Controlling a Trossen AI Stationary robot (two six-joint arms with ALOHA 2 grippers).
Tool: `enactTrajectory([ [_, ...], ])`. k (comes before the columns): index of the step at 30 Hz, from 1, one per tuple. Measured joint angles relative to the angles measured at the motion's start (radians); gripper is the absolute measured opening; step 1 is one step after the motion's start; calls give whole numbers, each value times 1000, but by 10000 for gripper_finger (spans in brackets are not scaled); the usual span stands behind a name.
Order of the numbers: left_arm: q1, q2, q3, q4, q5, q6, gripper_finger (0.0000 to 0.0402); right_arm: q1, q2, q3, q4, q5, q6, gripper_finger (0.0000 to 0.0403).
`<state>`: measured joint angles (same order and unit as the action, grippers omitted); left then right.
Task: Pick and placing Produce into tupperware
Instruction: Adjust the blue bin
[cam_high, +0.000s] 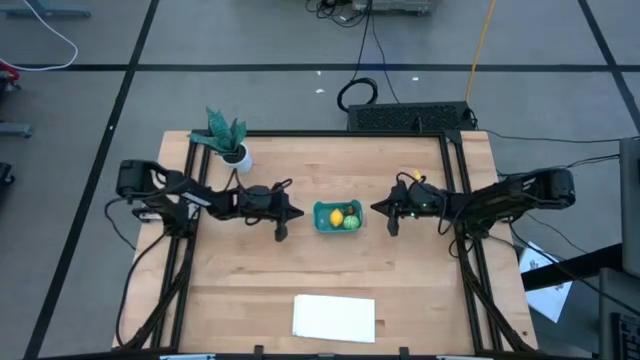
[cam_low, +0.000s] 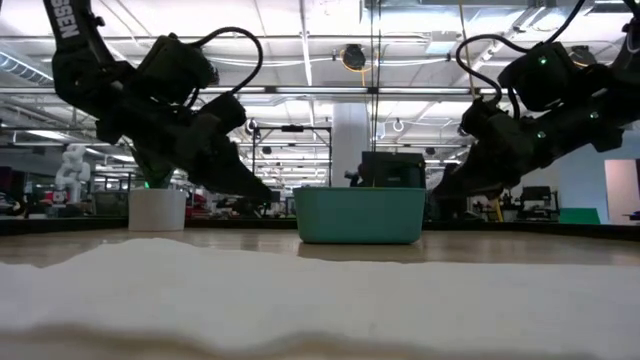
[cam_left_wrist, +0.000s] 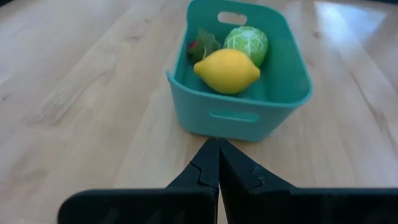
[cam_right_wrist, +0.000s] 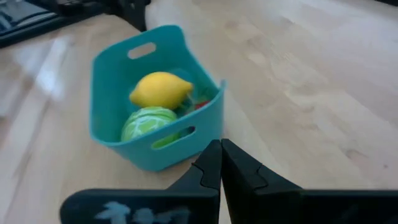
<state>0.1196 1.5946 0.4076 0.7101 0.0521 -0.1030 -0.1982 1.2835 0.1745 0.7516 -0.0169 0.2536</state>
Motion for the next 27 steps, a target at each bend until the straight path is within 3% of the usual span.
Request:
enactTrajectory([
  [15,-4,101,80,0,4,-15,1,3,97,46,30,-11,4,0],
  [27,-2,104,89,3,27,-5,5,3,186,88,30,-13,-3,0],
])
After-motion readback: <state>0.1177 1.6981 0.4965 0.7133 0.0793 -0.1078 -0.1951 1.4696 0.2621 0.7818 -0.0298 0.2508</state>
